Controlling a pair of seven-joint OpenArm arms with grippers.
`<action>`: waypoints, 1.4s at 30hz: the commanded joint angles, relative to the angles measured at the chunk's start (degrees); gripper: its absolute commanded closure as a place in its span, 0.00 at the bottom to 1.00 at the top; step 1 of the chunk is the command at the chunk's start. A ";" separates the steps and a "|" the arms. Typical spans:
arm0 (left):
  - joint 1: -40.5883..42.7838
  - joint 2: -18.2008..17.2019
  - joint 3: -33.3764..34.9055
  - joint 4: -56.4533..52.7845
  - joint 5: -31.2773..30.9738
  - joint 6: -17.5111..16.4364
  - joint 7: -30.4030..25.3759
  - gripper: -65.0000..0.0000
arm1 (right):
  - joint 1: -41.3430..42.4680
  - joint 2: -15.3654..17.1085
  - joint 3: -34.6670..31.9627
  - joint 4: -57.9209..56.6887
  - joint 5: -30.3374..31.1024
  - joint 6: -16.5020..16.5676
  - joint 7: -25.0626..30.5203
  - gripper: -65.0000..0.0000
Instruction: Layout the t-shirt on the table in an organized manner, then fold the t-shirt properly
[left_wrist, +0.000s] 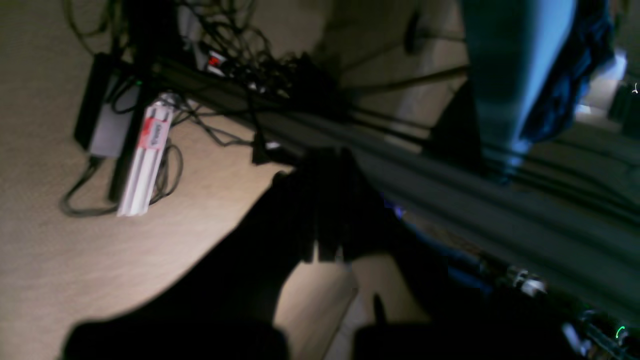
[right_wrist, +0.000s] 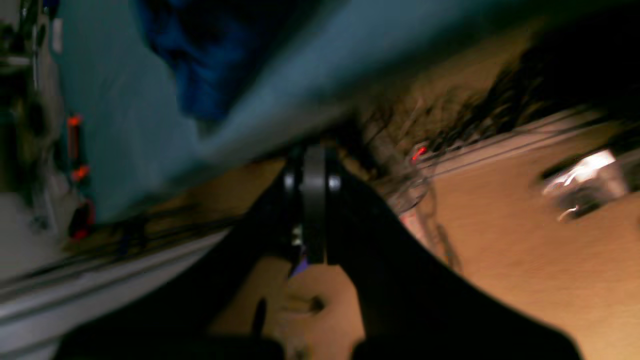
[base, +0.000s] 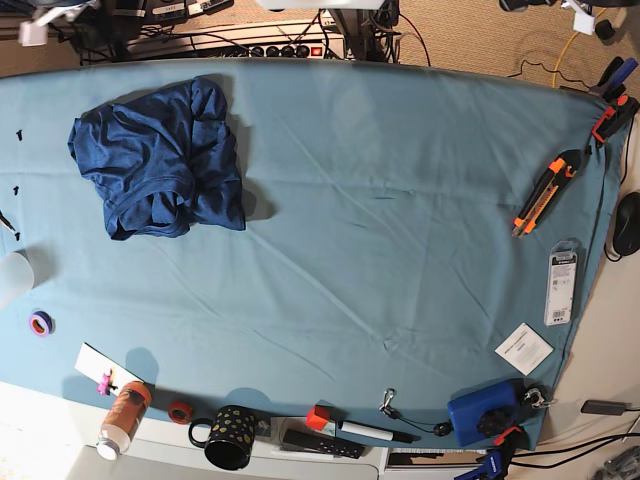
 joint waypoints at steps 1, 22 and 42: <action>0.35 -0.61 -0.37 -1.25 -0.80 -0.30 0.24 1.00 | -0.24 0.81 -0.87 -2.14 1.12 0.34 0.53 1.00; -10.75 -0.63 4.92 -16.59 28.13 -0.30 -23.74 1.00 | 18.03 6.27 -22.14 -40.00 -28.59 0.34 13.51 1.00; -20.61 1.07 43.89 -16.92 70.14 21.57 -54.58 1.00 | 21.77 9.31 -42.05 -40.09 -70.73 -8.74 48.00 1.00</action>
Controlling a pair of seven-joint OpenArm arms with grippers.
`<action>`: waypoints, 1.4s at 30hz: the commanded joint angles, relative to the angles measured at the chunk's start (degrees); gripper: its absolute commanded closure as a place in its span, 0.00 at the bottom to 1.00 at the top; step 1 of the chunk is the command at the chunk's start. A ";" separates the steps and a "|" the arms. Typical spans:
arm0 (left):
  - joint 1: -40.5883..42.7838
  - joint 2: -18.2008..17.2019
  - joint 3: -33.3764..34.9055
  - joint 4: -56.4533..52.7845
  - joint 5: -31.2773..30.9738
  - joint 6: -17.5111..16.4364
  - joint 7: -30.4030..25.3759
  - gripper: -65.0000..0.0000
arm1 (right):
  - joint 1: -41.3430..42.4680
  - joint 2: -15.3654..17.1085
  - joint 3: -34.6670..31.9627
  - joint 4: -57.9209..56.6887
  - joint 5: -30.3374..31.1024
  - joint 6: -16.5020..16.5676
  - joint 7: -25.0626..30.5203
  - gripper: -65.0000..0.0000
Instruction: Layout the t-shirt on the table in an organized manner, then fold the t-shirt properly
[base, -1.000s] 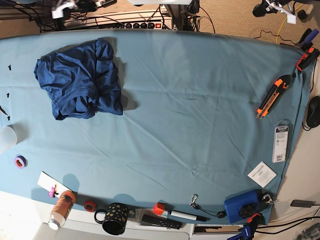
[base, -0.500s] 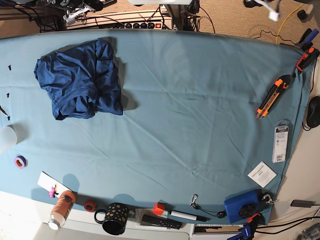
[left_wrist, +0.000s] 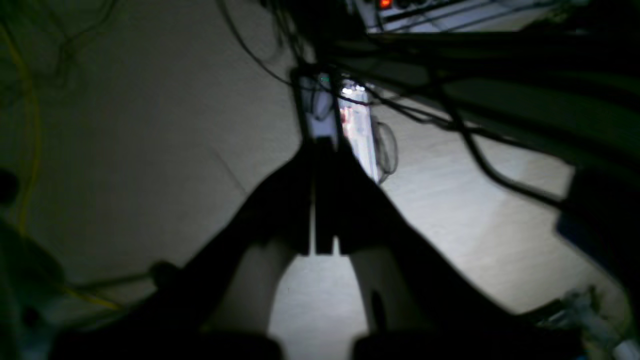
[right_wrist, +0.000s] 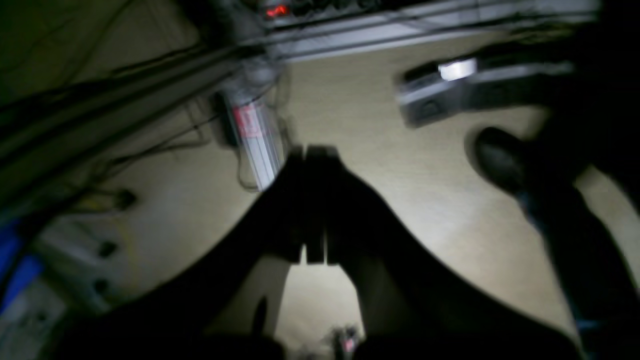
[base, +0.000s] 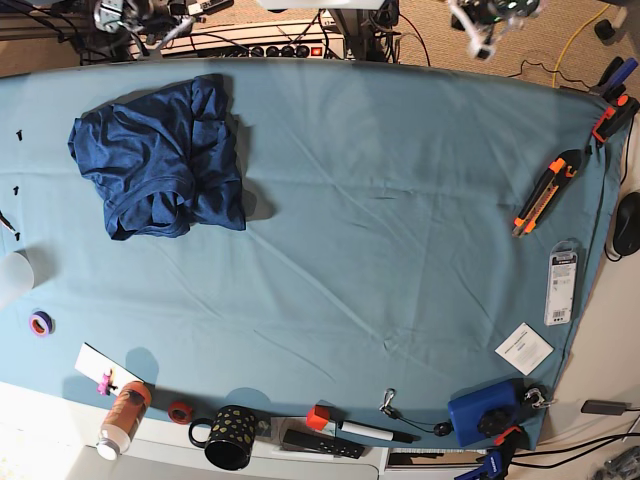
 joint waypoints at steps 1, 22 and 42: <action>-0.48 0.42 1.42 0.28 1.33 0.50 -0.44 1.00 | 0.17 0.35 -0.98 0.44 -1.03 -1.81 0.76 1.00; -9.09 9.38 6.62 -6.62 11.50 12.87 -0.20 1.00 | 9.14 -9.22 -5.38 -21.16 -2.10 -22.40 17.11 1.00; -8.96 13.68 6.60 -6.60 14.47 14.38 -1.99 1.00 | 11.43 -9.68 -5.38 -21.24 -2.01 -22.67 18.34 1.00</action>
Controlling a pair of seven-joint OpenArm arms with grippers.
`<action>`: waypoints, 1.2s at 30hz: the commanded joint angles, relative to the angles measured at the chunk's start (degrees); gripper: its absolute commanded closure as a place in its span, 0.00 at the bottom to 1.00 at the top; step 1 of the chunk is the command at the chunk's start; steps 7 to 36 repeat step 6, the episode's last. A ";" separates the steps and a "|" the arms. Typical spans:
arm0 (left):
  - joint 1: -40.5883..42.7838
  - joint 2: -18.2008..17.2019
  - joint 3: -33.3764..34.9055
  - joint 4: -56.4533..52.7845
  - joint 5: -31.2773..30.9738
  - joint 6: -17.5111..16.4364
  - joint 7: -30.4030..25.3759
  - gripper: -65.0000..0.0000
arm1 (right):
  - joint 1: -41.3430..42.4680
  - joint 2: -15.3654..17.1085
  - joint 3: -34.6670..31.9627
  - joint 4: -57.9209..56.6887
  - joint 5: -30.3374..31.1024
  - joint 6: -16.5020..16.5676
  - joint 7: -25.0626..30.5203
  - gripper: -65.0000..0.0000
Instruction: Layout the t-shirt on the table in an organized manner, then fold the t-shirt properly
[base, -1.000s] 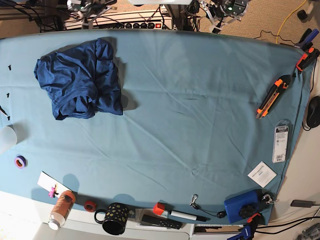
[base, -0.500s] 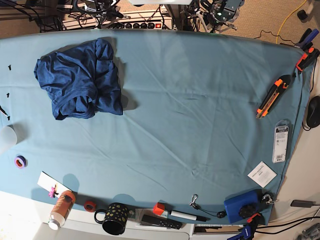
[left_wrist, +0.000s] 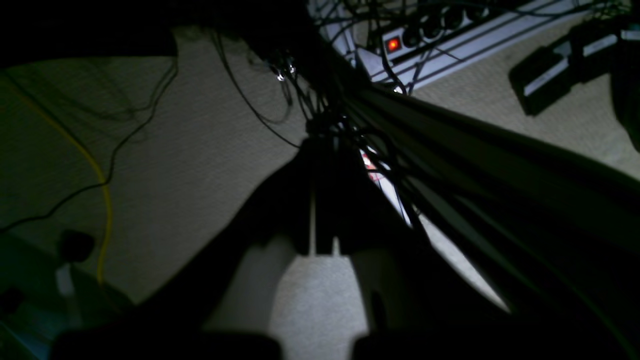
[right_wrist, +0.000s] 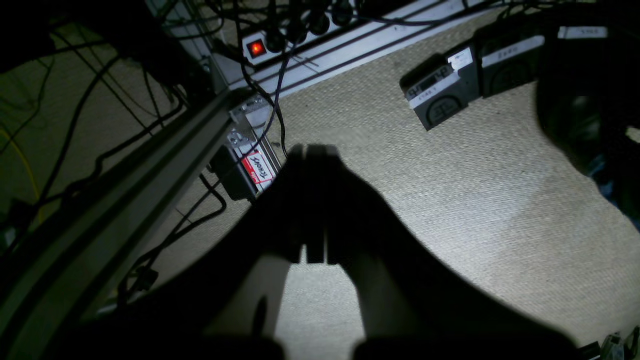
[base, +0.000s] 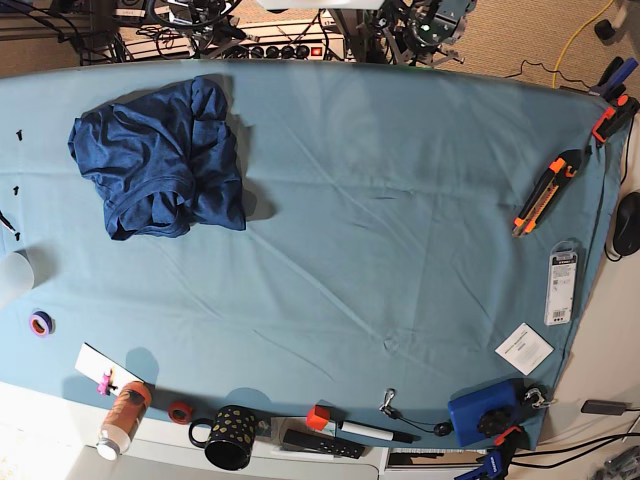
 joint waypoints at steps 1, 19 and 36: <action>0.07 0.74 0.15 0.46 -0.20 -0.66 -1.16 1.00 | 0.02 0.33 0.11 0.22 0.15 -0.02 0.59 1.00; -0.26 0.74 0.15 0.46 -0.22 -0.68 -2.29 1.00 | 0.00 0.33 0.11 0.22 0.15 -0.02 0.59 1.00; -0.26 0.74 0.15 0.46 -0.22 -0.68 -2.29 1.00 | 0.00 0.33 0.11 0.22 0.15 -0.02 0.59 1.00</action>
